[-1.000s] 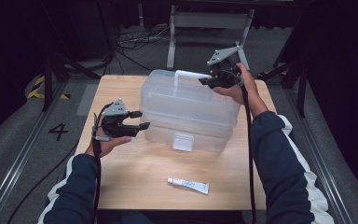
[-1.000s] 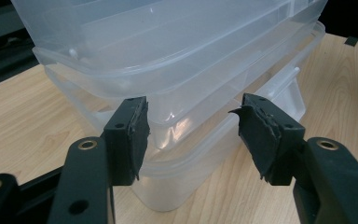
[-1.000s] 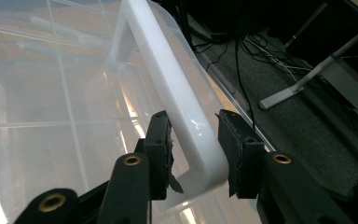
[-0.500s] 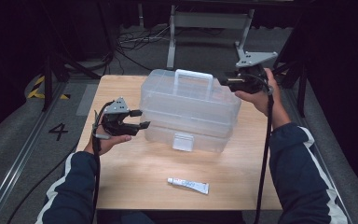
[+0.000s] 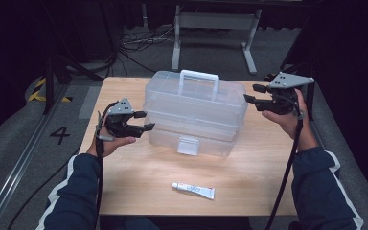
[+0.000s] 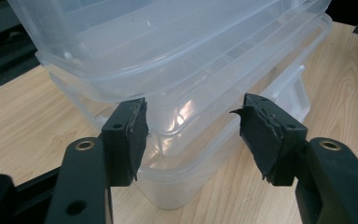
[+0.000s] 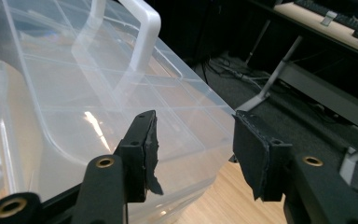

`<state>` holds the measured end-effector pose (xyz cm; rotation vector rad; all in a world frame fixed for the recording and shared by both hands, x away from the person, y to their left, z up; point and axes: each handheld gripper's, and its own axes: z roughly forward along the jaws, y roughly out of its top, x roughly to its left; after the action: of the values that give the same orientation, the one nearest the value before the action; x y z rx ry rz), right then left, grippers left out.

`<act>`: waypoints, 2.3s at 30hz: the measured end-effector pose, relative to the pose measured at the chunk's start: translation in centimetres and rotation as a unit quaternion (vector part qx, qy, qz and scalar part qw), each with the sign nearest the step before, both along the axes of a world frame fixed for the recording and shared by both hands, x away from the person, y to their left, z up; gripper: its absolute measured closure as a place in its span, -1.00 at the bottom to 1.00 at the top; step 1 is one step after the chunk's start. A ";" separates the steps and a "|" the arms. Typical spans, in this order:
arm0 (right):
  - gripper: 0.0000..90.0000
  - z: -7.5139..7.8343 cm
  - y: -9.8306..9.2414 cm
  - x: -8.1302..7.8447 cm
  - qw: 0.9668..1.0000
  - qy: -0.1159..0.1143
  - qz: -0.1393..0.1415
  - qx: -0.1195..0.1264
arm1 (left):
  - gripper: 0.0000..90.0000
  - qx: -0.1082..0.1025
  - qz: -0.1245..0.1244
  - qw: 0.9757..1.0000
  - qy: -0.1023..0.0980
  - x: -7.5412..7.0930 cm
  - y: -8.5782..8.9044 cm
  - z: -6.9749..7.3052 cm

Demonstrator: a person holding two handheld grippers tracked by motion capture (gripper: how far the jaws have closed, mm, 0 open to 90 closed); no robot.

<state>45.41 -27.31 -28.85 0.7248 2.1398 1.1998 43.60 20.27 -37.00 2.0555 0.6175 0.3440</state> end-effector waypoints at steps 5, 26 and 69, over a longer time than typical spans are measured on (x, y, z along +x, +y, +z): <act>0.05 -1.2 -1.5 -1.2 1.000 -0.002 -0.013 0.010 | -0.08 -0.007 0.000 1.000 0.000 0.1 0.0 0.1; -0.16 -8.6 -0.9 -3.2 0.999 0.039 0.008 -0.015 | -0.08 0.002 -0.003 1.000 0.001 0.5 -0.5 0.4; 0.36 -6.7 0.3 -3.1 0.995 -0.082 -0.038 0.047 | -0.15 0.053 -0.030 0.998 0.024 0.5 -0.8 -1.9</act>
<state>42.33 -27.03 -35.51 0.7154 1.9167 1.2811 44.07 19.46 -38.88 2.1842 0.5755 0.2992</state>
